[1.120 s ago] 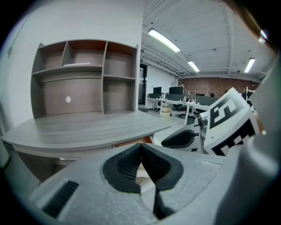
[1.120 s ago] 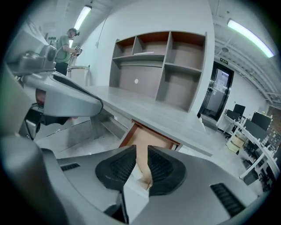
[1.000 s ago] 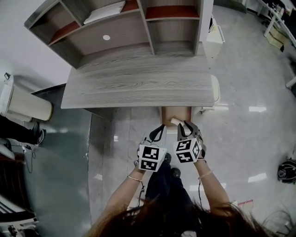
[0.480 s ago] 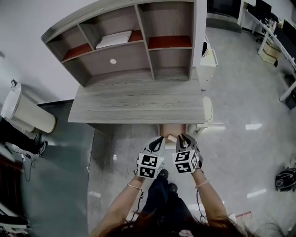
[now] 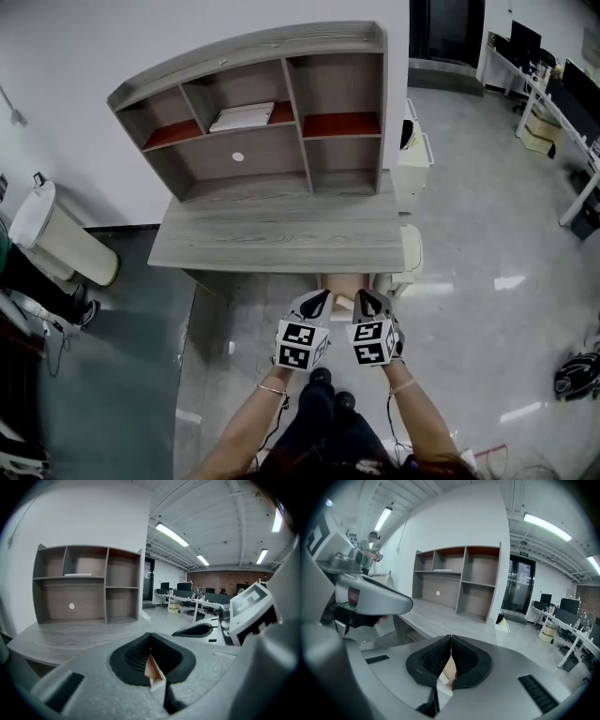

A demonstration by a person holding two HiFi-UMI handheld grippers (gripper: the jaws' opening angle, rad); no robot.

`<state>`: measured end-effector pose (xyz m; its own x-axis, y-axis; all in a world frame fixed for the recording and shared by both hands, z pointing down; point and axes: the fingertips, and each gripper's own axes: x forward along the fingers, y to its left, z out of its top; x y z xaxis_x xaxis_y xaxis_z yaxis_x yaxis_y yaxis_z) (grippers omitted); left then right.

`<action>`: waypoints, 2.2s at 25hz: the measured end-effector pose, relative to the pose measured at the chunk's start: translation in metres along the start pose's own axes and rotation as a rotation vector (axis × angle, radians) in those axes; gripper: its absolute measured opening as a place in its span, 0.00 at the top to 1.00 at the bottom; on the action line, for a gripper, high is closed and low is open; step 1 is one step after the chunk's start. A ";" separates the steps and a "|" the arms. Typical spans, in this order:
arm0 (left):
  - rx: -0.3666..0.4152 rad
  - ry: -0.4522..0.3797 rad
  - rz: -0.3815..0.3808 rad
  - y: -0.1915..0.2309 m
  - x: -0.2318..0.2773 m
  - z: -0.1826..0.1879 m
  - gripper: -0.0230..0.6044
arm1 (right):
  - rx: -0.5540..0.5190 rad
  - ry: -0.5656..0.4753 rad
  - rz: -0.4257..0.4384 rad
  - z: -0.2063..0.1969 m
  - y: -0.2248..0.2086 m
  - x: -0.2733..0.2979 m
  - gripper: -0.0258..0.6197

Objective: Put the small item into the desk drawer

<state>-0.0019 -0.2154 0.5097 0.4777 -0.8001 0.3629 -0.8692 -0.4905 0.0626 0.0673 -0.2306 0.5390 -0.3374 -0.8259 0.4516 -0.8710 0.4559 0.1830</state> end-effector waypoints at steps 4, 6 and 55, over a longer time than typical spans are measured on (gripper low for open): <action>0.026 -0.015 -0.012 -0.007 -0.010 0.017 0.94 | 0.004 -0.019 -0.005 0.014 0.000 -0.015 0.96; 0.031 -0.027 -0.020 -0.011 -0.014 0.026 0.94 | 0.013 -0.027 -0.018 0.021 -0.002 -0.022 0.96; 0.077 -0.234 -0.153 -0.027 -0.103 0.181 0.94 | 0.099 -0.310 -0.160 0.189 -0.009 -0.144 0.96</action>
<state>-0.0050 -0.1821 0.3023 0.6265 -0.7686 0.1297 -0.7770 -0.6290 0.0256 0.0565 -0.1789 0.3073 -0.2733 -0.9524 0.1354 -0.9466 0.2912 0.1381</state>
